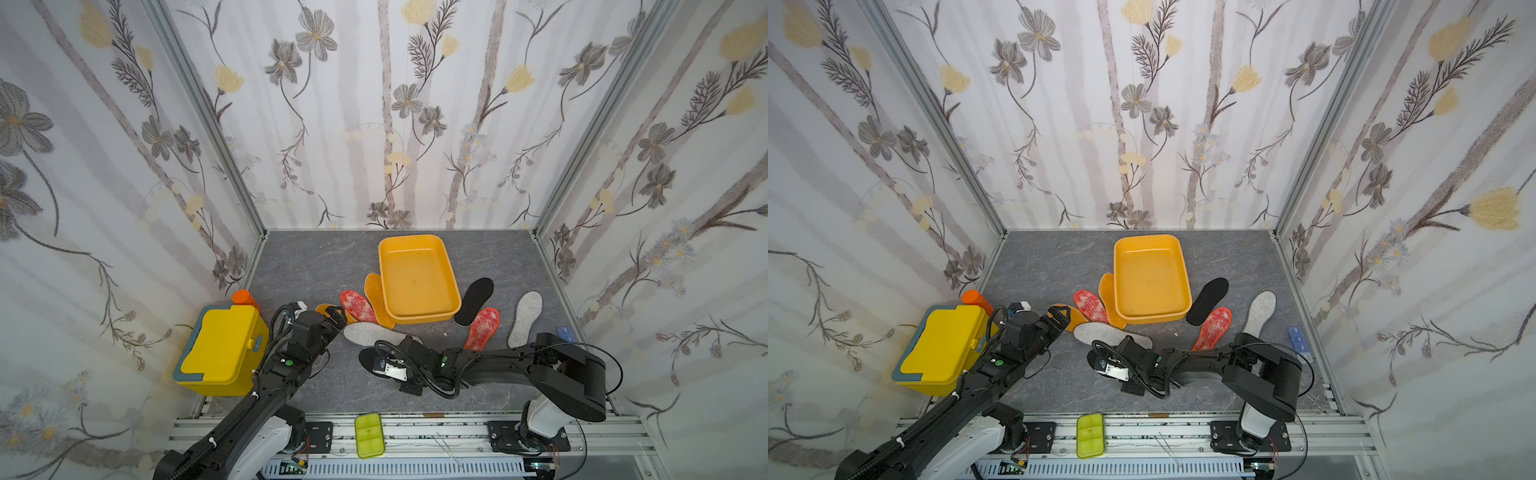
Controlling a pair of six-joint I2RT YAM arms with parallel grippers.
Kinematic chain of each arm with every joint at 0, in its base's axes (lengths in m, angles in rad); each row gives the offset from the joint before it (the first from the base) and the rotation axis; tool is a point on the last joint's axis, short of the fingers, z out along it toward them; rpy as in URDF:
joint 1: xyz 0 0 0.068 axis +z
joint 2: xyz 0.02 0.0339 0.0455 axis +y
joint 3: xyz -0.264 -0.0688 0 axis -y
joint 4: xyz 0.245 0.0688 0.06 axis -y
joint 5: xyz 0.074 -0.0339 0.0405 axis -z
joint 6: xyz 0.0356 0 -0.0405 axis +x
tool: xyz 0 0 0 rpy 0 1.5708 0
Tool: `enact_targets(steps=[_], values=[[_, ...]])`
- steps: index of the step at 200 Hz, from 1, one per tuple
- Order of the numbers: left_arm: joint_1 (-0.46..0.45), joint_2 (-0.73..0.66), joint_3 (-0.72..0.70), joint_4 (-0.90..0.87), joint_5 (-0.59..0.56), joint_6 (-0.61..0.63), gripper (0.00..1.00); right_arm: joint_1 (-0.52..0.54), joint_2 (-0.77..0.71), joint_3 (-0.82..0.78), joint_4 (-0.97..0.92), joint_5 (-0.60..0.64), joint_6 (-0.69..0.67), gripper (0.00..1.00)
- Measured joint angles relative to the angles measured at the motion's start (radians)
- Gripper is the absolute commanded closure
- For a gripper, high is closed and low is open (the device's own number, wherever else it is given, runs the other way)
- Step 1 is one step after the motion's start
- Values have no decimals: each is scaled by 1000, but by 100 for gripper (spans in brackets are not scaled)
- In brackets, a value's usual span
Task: Put the insoles into the storage box
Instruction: Pick up the insole from the center of the board.
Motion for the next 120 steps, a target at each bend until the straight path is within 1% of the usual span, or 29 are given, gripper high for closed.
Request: enact_targets(steps=[25,76,97,120], values=[[4,-7,3,-3,0,5,0,0,12,32,-42,-5,-2,100],[8,-12,3,-7,0,11,0,0,-6,35,-58,-9,-2,100],[9,-11,3,-7,3,11,0,0,-44,17,-63,-5,-1,100],[10,-15,5,-8,3,11,0,-3,-141,-8,-58,-5,6,100]])
